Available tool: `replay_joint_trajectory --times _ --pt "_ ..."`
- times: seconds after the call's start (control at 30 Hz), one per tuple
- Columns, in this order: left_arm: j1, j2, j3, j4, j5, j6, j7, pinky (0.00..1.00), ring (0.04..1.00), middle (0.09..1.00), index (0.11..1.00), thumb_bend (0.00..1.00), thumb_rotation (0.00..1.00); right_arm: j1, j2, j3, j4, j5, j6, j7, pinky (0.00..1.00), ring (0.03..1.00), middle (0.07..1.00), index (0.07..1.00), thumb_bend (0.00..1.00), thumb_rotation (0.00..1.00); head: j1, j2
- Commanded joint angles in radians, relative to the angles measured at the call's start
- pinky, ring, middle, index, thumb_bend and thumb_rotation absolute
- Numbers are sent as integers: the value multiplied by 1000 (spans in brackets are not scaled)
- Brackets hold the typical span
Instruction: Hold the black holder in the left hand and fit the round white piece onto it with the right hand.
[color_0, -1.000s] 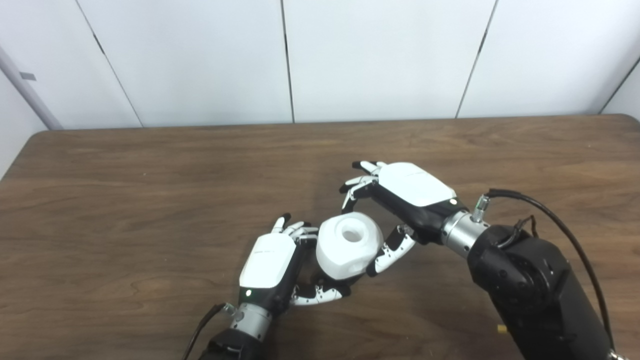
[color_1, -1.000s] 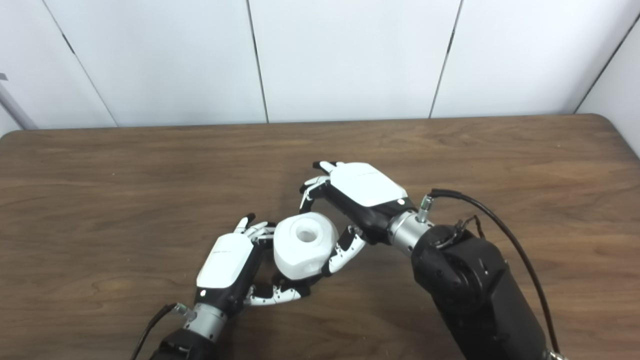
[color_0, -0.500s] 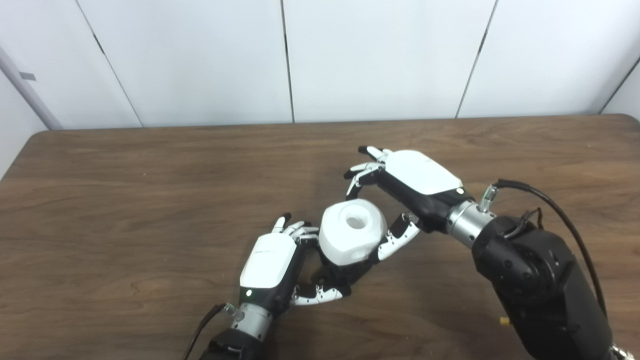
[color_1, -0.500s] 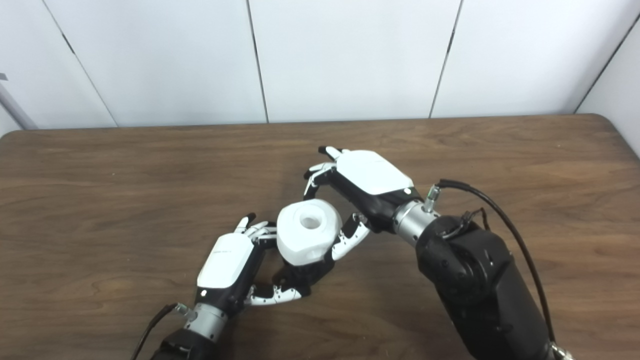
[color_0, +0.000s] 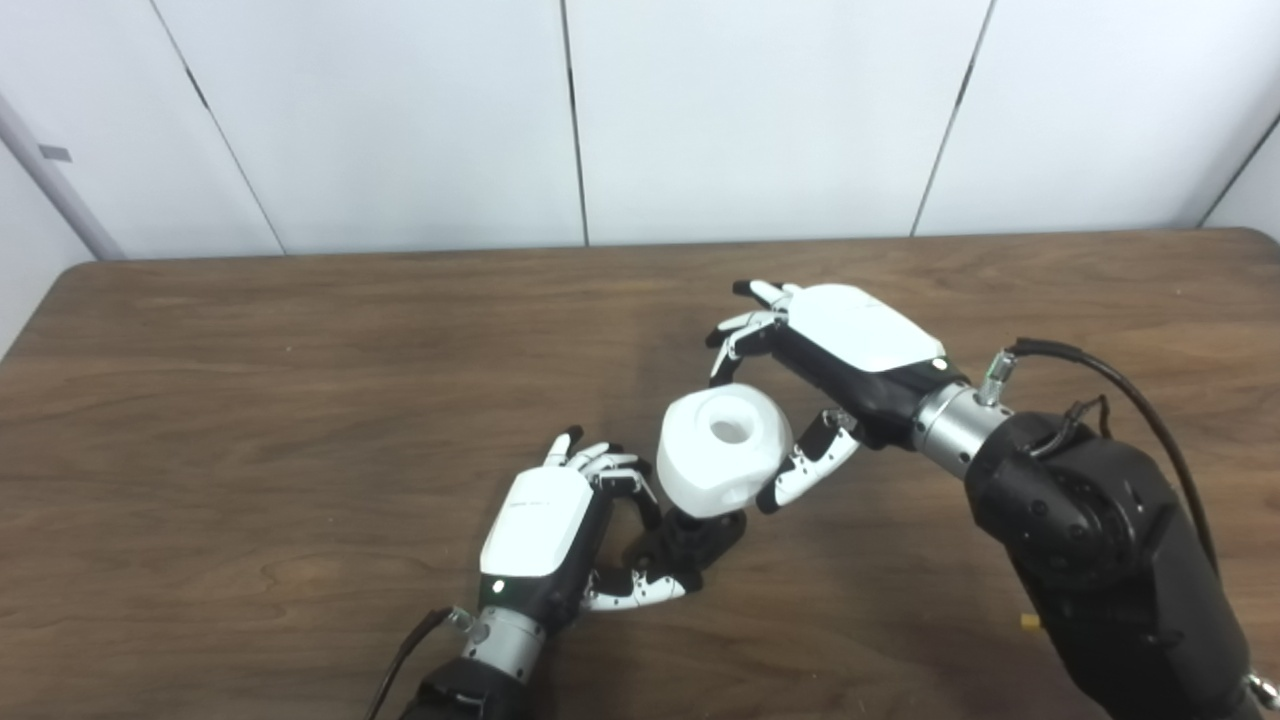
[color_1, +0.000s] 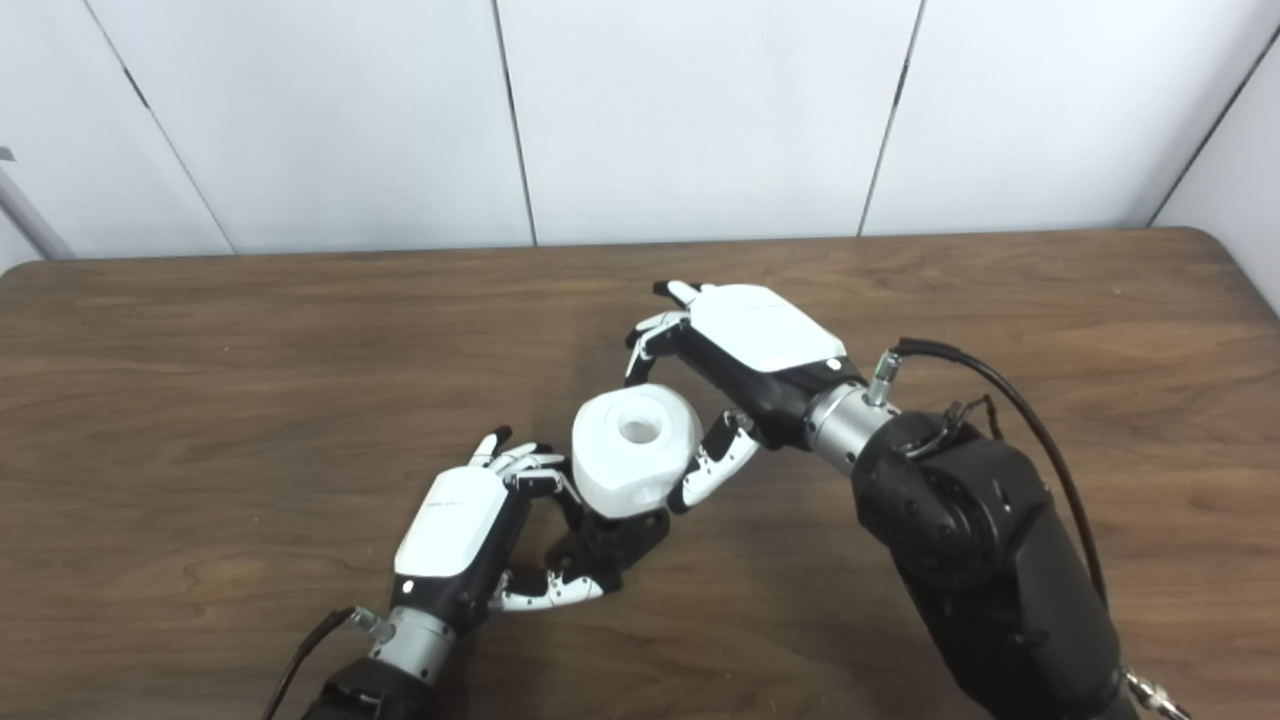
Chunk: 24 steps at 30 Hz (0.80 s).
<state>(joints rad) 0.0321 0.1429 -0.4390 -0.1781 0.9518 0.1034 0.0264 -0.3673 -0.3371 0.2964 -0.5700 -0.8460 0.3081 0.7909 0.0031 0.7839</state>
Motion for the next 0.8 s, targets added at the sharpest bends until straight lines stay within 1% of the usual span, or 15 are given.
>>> replay_joint_trajectory --times 0.0,0.23,0.57,0.77 --pt "-1 2 -13 20 19 9 -30 993 860 761 485 521 47 -47 -9 -10 -39 6 -9 2 1000 981 820 481 525 134 1 0" --pt "0 3 -13 16 18 10 -32 995 860 761 485 521 47 -44 -7 -7 -48 1 -7 33 1000 981 823 481 525 133 1 3" --pt "-1 4 -14 15 22 10 -31 992 857 762 485 521 47 -42 11 20 -62 -12 -9 58 1000 983 824 481 525 133 1 3" --pt "-1 3 -14 15 22 8 -28 986 855 759 485 521 47 -35 29 30 -57 -24 -15 49 1000 983 821 481 525 133 2 4"
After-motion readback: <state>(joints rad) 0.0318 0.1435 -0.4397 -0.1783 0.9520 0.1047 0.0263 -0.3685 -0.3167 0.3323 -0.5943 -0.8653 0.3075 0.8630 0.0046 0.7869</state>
